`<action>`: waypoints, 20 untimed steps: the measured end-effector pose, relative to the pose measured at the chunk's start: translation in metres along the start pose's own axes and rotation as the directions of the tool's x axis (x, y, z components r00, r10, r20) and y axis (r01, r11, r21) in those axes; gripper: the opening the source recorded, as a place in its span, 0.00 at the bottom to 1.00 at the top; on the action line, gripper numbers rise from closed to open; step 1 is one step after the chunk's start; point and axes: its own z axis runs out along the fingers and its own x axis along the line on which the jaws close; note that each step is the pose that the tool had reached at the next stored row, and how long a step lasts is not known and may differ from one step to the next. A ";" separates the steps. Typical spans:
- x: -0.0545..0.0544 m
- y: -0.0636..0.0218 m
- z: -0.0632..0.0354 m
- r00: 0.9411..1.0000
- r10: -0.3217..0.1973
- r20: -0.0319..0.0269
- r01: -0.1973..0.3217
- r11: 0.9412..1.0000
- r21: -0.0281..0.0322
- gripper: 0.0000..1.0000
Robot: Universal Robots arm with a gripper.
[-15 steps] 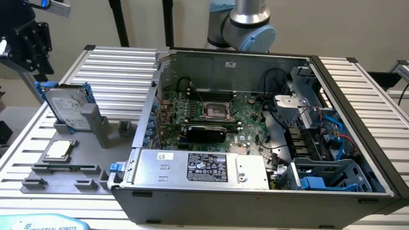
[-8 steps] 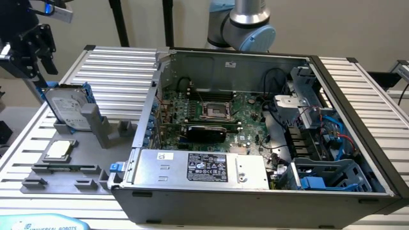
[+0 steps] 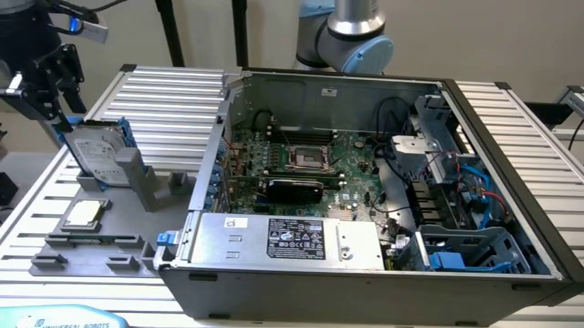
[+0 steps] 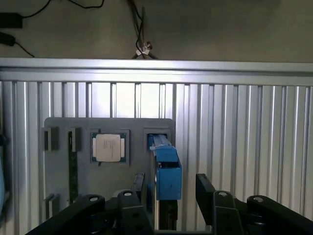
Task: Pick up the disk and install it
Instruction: 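Pick up the disk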
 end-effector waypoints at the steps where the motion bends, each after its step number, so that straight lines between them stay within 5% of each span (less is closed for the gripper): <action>1: 0.000 0.0001 0.0018 1.000 0.000 0.000 0.000 1.000 0.000 0.54; 15: 0.000 0.0013 0.0272 1.000 -0.019 0.000 0.019 1.000 0.000 0.54; 20: 0.001 0.0012 0.0318 1.000 -0.024 -0.001 0.024 1.000 0.006 0.54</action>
